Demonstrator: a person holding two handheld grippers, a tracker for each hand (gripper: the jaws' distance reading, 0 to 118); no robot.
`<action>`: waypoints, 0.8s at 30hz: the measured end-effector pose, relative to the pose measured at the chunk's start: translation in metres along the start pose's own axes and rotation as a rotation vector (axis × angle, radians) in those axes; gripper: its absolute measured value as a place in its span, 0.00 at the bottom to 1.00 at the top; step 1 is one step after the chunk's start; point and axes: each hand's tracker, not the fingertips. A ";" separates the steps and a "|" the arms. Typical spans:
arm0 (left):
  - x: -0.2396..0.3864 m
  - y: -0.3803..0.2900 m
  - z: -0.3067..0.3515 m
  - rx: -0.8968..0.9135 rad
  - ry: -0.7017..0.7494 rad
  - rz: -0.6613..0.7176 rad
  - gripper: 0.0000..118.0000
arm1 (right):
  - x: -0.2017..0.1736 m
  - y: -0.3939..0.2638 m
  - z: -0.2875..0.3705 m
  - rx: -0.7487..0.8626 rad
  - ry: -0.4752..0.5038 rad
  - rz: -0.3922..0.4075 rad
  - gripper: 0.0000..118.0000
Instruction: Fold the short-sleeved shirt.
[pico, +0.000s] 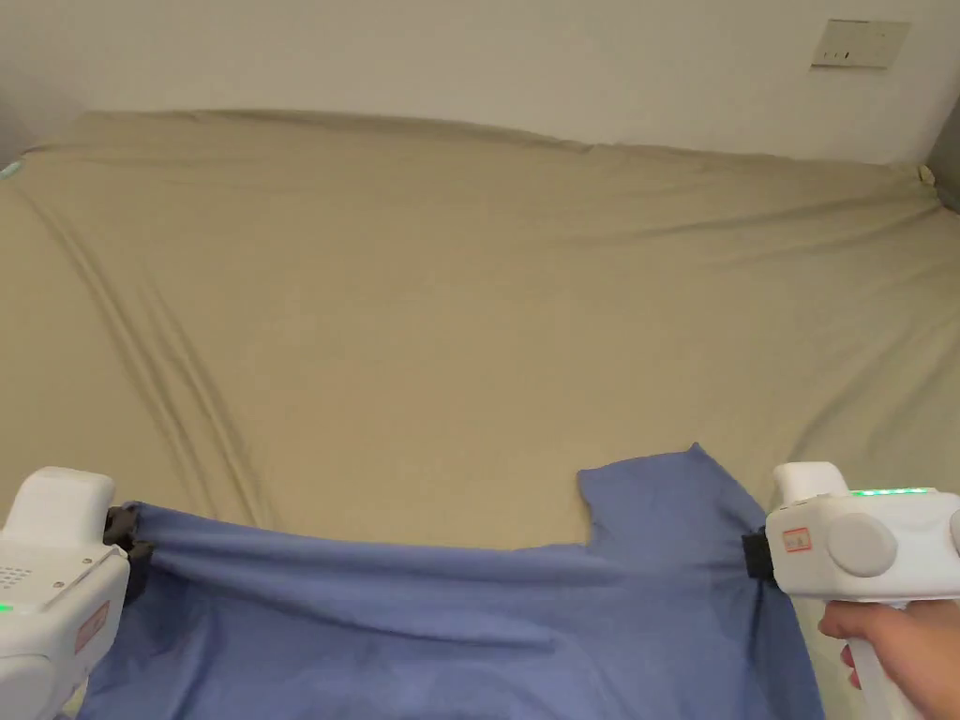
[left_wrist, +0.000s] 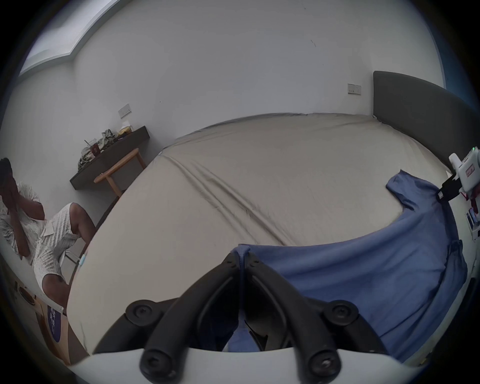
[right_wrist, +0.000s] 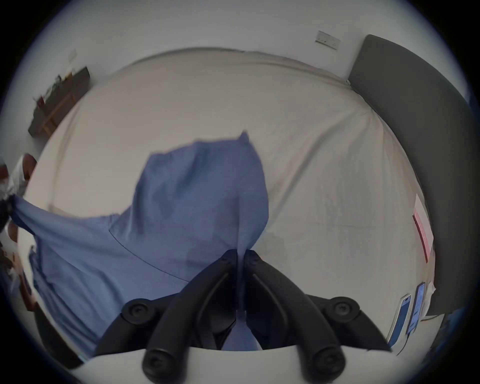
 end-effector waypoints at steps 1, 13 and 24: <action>-0.004 0.003 0.008 0.010 0.004 -0.003 0.00 | 0.002 0.000 0.015 0.011 0.001 0.013 0.03; -0.038 -0.044 0.080 -0.057 -0.024 -0.074 0.00 | -0.004 -0.064 0.153 -0.007 0.069 0.114 0.03; -0.029 -0.135 0.079 -0.298 -0.084 -0.151 0.00 | -0.025 -0.181 0.120 -0.271 0.100 0.191 0.03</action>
